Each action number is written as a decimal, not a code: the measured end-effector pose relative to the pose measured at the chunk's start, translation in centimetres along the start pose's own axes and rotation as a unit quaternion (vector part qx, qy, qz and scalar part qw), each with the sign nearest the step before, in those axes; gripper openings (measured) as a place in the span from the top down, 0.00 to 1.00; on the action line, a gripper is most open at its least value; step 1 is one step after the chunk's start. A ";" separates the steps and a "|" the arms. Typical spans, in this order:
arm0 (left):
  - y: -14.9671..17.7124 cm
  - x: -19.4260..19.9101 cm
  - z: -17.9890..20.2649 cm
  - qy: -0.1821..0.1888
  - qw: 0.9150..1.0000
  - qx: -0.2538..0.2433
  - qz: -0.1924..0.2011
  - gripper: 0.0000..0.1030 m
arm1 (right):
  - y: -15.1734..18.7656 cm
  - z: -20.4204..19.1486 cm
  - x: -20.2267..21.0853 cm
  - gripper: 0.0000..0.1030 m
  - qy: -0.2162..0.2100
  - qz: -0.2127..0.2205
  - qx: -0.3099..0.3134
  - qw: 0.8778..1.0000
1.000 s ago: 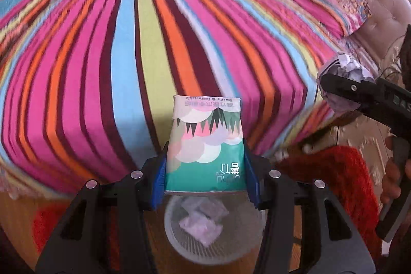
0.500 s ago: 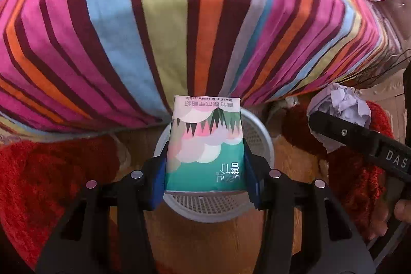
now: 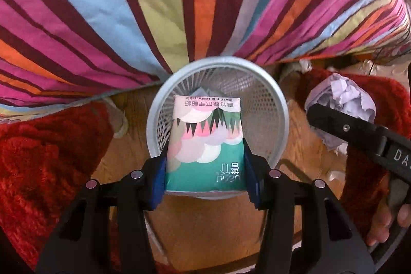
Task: Collect trash
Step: 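Carry tissue pack and paper ball over the wastebasket with both tools and release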
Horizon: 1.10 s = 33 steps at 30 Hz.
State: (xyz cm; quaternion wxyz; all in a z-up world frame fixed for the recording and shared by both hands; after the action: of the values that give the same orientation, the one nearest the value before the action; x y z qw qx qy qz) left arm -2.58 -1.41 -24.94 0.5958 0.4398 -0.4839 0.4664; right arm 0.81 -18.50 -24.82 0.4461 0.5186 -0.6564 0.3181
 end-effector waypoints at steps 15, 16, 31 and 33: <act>1.7 -4.2 1.1 0.033 0.996 0.006 -0.088 0.52 | 2.1 2.3 -6.5 0.50 0.003 -0.109 -0.072 0.991; 1.8 -4.4 1.2 0.033 0.995 0.007 -0.093 0.52 | 2.1 2.3 -6.7 0.50 0.005 -0.111 -0.073 0.991; 2.1 -5.4 1.4 0.022 0.993 -0.005 -0.116 0.51 | 3.0 3.3 -8.8 0.49 0.017 -0.141 -0.081 0.987; 2.1 -5.5 1.4 0.021 0.993 -0.006 -0.118 0.51 | 3.1 3.1 -8.8 0.49 0.016 -0.143 -0.079 0.986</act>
State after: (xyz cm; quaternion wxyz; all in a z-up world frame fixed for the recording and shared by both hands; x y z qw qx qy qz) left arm -5.45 -3.13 -30.03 0.6593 0.4805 -0.4186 0.3990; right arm -2.37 -16.97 -34.01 0.5368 0.5654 -0.5912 0.2064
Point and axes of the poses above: each gripper's, at about its wrist camera, not at the fingertips, and x roughly against the way its jaws point, z to its right, y to its underside, the point moved 10 cm from there along -x, roughly the way its jaws point
